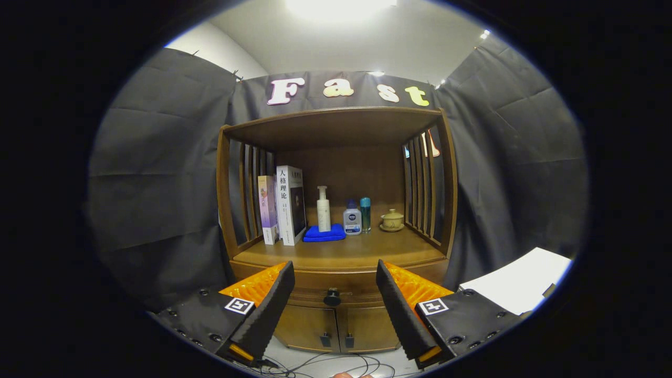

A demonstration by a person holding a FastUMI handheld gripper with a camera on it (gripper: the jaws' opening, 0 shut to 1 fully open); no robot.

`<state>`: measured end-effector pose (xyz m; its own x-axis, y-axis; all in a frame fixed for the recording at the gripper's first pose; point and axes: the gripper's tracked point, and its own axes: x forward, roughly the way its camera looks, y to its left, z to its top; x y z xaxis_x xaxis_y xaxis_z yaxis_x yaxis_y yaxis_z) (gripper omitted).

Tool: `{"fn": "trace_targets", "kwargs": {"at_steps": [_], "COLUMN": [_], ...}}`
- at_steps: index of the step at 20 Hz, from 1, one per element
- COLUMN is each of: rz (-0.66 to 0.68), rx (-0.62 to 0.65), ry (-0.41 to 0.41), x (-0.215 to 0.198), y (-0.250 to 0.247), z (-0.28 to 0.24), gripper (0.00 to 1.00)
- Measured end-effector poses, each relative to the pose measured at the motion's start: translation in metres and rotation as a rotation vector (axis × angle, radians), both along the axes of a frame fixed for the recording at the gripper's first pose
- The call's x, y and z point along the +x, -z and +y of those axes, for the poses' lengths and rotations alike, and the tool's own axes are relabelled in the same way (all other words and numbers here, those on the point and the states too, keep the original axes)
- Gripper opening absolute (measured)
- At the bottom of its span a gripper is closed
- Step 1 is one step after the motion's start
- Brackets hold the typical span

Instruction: Pull open the drawer, take out the items inside it, and place them on the countertop above the cabinet.

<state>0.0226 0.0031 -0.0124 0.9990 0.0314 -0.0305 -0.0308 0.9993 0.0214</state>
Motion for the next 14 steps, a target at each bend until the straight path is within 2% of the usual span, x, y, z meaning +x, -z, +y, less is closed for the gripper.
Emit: {"fn": "trace_targets", "kwargs": {"at_steps": [5,14], "rz": [0.037,0.093], "rx": [0.013,0.023], "ry": [-0.023,-0.048], "x": [0.014,0.074], "y": [0.016,0.05], "z": [0.002,0.013], "gripper": [0.98,0.98]}}
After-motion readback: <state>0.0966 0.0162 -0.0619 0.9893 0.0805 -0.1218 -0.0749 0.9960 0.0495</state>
